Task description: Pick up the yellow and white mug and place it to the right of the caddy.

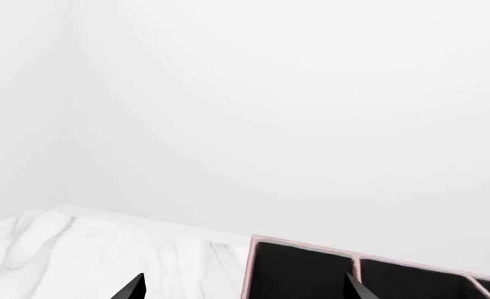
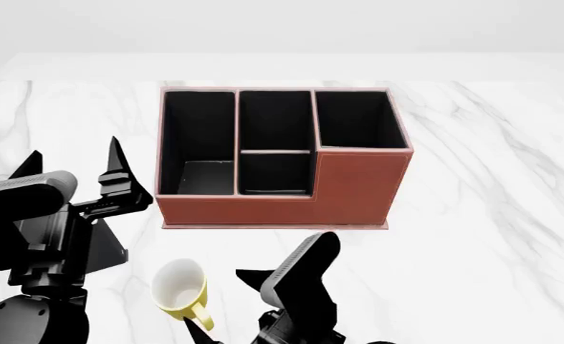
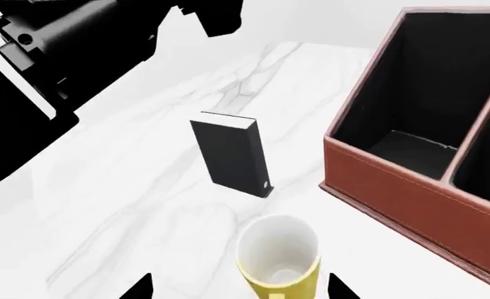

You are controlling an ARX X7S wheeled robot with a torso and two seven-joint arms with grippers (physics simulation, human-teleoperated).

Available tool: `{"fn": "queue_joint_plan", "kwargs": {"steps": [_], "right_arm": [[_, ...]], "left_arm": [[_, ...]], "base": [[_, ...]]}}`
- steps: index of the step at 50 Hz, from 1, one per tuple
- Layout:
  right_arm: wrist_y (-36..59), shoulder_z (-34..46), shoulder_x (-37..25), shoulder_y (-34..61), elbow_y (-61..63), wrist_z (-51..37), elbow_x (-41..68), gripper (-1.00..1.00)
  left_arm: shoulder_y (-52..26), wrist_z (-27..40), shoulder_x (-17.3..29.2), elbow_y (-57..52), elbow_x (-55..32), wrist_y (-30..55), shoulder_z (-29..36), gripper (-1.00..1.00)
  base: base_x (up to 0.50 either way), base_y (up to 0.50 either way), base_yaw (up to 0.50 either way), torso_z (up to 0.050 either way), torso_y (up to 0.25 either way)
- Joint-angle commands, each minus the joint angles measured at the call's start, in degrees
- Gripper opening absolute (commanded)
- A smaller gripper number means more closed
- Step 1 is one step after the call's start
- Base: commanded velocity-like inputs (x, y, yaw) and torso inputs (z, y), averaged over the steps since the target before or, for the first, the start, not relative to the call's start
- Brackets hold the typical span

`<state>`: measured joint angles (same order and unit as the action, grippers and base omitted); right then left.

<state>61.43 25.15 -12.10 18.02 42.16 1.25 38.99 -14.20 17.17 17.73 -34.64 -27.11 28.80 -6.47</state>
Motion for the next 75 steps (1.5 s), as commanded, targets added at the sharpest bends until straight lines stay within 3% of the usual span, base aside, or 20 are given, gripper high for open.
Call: {"fn": "queue_joint_plan", "kwargs": {"steps": [1,30,75], "right_arm": [[-0.72,0.87,-0.68,-0.83,-1.78,-0.48,-0.69,1.00],[-8.28,6.52,-1.39,-0.89,-12.15,1.84,-5.85,1.00],[-12.42,10.28,1.50,3.59,-24.10,4.53,-6.59,1.00]], "left_arm": [[0.02,0.09,0.27,0.02,-0.11,-0.07,0.38,1.00],[0.19,0.24,0.84,0.40,-0.28,-0.54,1.19,1.00],[0.28,0.64,1.63,0.64,-0.83,-1.16,2.02,1.00]], "base": [[0.00,0.00,0.00,0.000,0.000],[0.00,0.00,0.00,0.000,0.000],[0.00,0.00,0.00,0.000,0.000]]}}
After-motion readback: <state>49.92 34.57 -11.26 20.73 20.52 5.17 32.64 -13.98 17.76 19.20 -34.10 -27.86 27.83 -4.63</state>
